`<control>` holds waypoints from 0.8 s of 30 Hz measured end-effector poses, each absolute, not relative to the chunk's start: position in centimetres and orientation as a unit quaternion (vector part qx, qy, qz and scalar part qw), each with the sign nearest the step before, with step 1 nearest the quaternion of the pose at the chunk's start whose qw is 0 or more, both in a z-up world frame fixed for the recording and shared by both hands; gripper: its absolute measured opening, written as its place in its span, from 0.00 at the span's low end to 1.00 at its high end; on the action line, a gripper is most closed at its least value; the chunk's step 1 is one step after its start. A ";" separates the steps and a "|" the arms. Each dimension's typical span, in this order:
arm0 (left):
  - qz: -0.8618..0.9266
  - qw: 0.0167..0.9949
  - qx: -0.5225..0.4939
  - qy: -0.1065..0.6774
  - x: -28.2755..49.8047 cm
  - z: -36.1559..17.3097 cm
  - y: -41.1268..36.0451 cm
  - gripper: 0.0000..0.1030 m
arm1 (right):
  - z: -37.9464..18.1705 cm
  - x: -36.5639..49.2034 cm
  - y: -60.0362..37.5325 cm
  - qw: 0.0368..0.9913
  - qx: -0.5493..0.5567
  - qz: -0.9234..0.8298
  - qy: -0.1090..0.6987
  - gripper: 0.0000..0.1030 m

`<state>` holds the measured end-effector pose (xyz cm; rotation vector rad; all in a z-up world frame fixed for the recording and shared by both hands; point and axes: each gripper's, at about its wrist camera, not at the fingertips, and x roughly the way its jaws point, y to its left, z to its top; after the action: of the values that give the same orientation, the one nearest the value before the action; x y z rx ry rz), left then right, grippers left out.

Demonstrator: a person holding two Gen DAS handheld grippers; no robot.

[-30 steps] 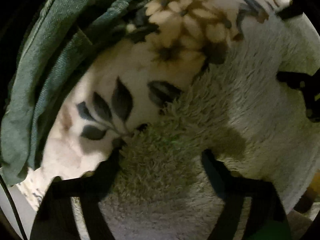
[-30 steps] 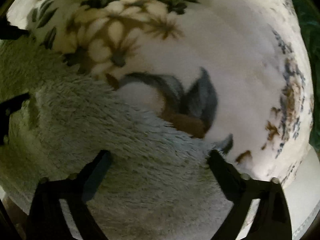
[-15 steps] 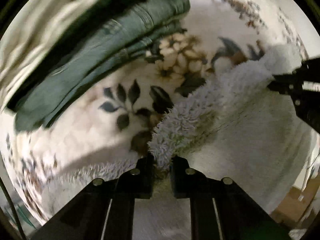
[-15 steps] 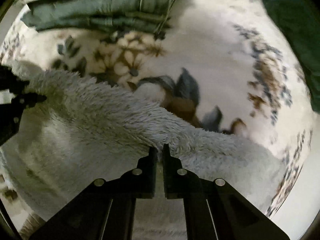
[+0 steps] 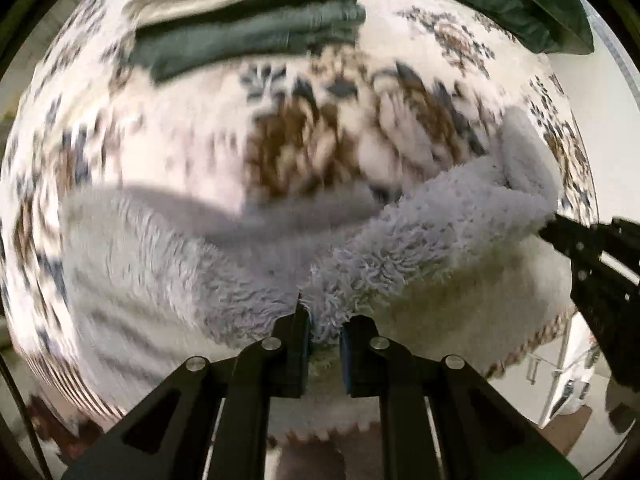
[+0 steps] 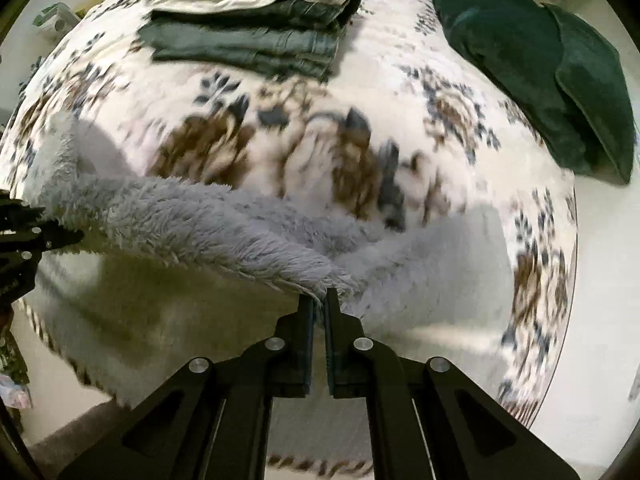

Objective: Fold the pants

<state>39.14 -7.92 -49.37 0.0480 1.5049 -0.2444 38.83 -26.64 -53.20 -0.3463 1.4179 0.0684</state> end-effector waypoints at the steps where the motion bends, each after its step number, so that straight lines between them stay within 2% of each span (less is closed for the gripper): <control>1: -0.109 0.718 0.013 0.687 37.4 -49.9 -7.5 0.09 | -53.6 37.3 -26.5 0.742 -0.158 0.031 0.651 0.05; 8: -0.094 0.659 -0.004 0.746 29.8 -58.9 -6.4 0.09 | -61.0 27.1 -25.2 0.683 -0.170 0.035 0.709 0.05; 10: -0.090 0.658 0.002 0.747 29.1 -60.6 -6.6 0.13 | -63.7 25.8 -25.3 0.660 -0.170 0.028 0.731 0.07; 11: -0.089 0.663 0.008 0.743 29.0 -60.6 -6.8 0.13 | -65.0 25.3 -25.6 0.644 -0.155 0.025 0.749 0.14; 13: -0.089 0.676 0.013 0.731 29.0 -59.6 -7.1 0.14 | -65.7 25.1 -26.3 0.628 -0.120 0.024 0.768 0.36; 14: -0.085 0.685 0.006 0.724 29.0 -58.7 -7.0 0.19 | -65.3 25.0 -26.7 0.629 -0.093 0.027 0.771 0.62; 15: -0.079 0.694 0.004 0.716 29.0 -57.7 -6.9 0.21 | -64.1 25.1 -27.4 0.638 -0.055 0.029 0.768 0.84; 18: -0.052 0.730 0.000 0.682 29.3 -54.3 -6.7 0.38 | -60.4 25.8 -30.2 0.663 0.042 0.013 0.747 0.87; 19: -0.034 0.744 0.000 0.668 29.5 -53.2 -6.4 0.51 | -59.0 26.3 -31.5 0.674 0.066 -0.003 0.735 0.87; 20: -0.006 0.759 0.004 0.651 29.8 -52.2 -6.1 0.72 | -58.0 26.9 -32.7 0.685 0.080 -0.022 0.724 0.87; 21: 0.014 0.770 0.007 0.638 29.9 -51.8 -5.6 0.89 | -57.1 28.0 -34.2 0.696 0.086 -0.048 0.711 0.87; 24: 0.083 0.793 0.007 0.603 31.4 -51.6 -5.1 0.90 | -56.9 31.3 -38.1 0.712 0.080 -0.126 0.686 0.87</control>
<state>31.38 -5.10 -51.63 0.0150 1.2973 0.1775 31.31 -38.10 -56.92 0.1779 1.5215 -0.2792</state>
